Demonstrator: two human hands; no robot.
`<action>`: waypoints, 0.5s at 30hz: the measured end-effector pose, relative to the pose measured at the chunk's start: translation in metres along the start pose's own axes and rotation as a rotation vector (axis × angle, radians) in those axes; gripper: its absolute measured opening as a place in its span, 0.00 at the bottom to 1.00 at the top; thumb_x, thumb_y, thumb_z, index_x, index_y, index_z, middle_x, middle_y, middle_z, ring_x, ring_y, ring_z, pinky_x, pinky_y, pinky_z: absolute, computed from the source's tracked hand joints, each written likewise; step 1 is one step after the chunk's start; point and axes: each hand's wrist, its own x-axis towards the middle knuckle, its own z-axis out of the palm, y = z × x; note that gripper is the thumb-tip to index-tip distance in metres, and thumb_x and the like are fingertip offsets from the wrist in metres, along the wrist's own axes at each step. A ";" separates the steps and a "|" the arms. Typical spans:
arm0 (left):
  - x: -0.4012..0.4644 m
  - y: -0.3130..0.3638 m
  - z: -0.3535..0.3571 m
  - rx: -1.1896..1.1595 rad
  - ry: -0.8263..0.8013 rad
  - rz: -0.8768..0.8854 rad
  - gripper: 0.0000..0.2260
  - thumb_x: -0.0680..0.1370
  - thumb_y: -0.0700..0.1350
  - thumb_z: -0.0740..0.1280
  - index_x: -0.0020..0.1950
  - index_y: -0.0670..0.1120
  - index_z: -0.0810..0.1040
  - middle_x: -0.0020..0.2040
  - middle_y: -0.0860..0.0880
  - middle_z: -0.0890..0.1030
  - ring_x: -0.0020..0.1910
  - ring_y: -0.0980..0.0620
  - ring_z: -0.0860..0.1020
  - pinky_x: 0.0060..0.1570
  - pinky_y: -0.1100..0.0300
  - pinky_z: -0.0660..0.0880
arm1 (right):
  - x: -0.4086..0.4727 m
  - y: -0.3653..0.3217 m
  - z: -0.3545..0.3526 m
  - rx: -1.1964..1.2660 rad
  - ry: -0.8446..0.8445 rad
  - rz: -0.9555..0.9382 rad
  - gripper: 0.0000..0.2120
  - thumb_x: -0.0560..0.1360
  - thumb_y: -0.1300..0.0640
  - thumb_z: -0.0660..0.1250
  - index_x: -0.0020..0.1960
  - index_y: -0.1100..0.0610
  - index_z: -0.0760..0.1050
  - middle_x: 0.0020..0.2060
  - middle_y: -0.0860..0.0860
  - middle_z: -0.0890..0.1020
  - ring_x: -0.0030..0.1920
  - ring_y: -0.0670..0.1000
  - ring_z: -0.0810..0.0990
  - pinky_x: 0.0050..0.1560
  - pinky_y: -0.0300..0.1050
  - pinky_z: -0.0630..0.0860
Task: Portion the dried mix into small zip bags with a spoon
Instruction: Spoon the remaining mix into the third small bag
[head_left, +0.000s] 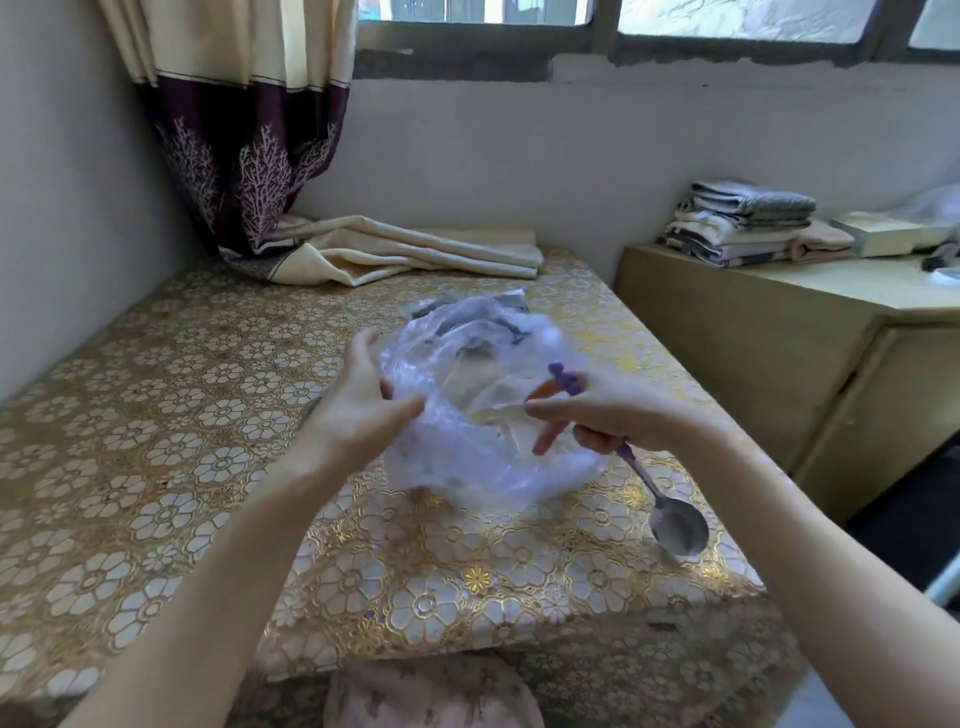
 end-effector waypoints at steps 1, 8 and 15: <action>0.004 0.007 -0.002 0.007 0.009 0.024 0.34 0.75 0.41 0.68 0.73 0.56 0.52 0.48 0.37 0.77 0.48 0.39 0.79 0.51 0.41 0.76 | -0.001 -0.001 0.003 -0.050 -0.019 0.024 0.10 0.78 0.54 0.63 0.54 0.61 0.74 0.37 0.56 0.83 0.17 0.43 0.64 0.19 0.35 0.59; 0.035 0.040 0.001 0.025 0.159 0.209 0.31 0.76 0.39 0.66 0.74 0.48 0.55 0.45 0.44 0.78 0.39 0.51 0.78 0.41 0.54 0.76 | -0.008 -0.007 0.020 -0.067 -0.193 0.031 0.10 0.79 0.53 0.61 0.47 0.60 0.74 0.40 0.54 0.80 0.20 0.46 0.74 0.17 0.33 0.61; 0.047 0.064 0.009 0.126 0.185 0.422 0.22 0.75 0.41 0.68 0.68 0.47 0.66 0.43 0.51 0.77 0.42 0.53 0.76 0.48 0.55 0.76 | 0.001 -0.012 0.025 0.043 -0.240 0.053 0.10 0.78 0.58 0.61 0.54 0.64 0.72 0.49 0.56 0.82 0.24 0.49 0.76 0.18 0.35 0.57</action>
